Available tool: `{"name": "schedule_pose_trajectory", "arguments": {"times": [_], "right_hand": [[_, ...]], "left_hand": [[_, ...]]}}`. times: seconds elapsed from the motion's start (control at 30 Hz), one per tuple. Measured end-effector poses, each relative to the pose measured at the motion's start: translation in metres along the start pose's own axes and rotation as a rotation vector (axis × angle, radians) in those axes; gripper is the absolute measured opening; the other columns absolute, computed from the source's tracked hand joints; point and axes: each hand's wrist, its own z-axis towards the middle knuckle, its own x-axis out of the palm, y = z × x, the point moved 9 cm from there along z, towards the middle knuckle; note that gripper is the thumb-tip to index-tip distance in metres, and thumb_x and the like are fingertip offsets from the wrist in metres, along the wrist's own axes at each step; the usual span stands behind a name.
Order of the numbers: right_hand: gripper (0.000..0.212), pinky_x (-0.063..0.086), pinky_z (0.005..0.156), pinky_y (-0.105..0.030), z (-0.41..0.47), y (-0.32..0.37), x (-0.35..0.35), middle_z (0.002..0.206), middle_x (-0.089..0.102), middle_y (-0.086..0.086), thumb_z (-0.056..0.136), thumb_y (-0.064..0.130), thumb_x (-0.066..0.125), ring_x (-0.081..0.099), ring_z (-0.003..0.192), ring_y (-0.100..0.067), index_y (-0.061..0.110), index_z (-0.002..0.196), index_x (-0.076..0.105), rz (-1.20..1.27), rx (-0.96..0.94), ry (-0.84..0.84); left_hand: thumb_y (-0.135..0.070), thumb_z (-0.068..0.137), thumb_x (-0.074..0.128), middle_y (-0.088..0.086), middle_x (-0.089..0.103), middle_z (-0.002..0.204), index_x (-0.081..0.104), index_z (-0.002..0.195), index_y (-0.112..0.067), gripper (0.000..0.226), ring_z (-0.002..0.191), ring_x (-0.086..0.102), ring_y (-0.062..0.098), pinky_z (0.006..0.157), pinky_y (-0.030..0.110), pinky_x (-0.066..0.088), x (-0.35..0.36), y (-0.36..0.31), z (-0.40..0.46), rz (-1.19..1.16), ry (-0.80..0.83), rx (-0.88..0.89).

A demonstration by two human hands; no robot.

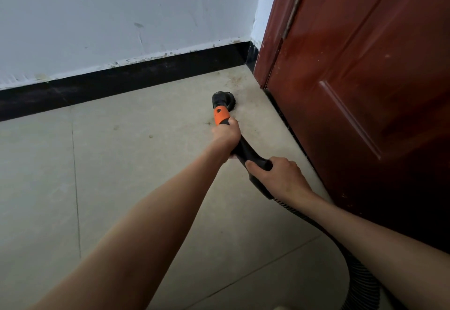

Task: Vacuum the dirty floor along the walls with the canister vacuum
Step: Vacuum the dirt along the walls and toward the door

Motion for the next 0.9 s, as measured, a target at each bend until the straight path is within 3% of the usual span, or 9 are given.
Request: {"name": "schedule_pose_trajectory", "arguments": {"times": [0.47,0.63,0.73,0.9], "right_hand": [[0.046,0.057,0.07,-0.04,0.017,0.008,0.012,0.08,0.064,-0.002,0.084,0.063,0.051,0.064,0.073,-0.022,0.018,0.084,0.059,0.012,-0.01,0.005],[0.044,0.052,0.067,-0.035,0.016,0.048,0.036,0.079,0.062,0.0,0.087,0.063,0.05,0.062,0.074,-0.02,0.02,0.083,0.055,-0.016,-0.066,0.086],[0.047,0.052,0.07,-0.036,0.009,0.078,0.056,0.088,0.064,-0.003,0.087,0.064,0.049,0.063,0.082,-0.025,0.018,0.09,0.056,-0.046,-0.104,0.14],[0.049,0.044,0.066,-0.033,-0.023,0.114,0.102,0.095,0.061,-0.005,0.088,0.064,0.048,0.059,0.086,-0.026,0.016,0.099,0.053,-0.122,-0.201,0.282]], "left_hand": [[-0.043,0.099,0.032,0.015,0.055,0.112,0.036,0.132,-0.005,0.051,0.083,0.057,0.025,0.047,0.032,0.044,-0.007,-0.006,0.019,-0.015,0.014,0.022],[-0.038,0.098,0.036,0.014,0.052,0.104,0.039,0.118,-0.008,0.036,0.095,0.056,0.029,0.075,0.041,0.051,-0.054,0.004,0.023,-0.103,-0.004,-0.015],[-0.033,0.096,0.042,0.012,0.05,0.104,0.037,0.112,-0.009,0.028,0.097,0.055,0.029,0.077,0.041,0.049,-0.098,0.012,0.026,-0.163,-0.084,-0.006],[-0.036,0.092,0.047,0.019,0.054,0.107,0.039,0.113,-0.005,0.038,0.105,0.06,0.041,0.086,0.05,0.052,-0.169,0.048,0.027,-0.185,-0.223,-0.014]]}}
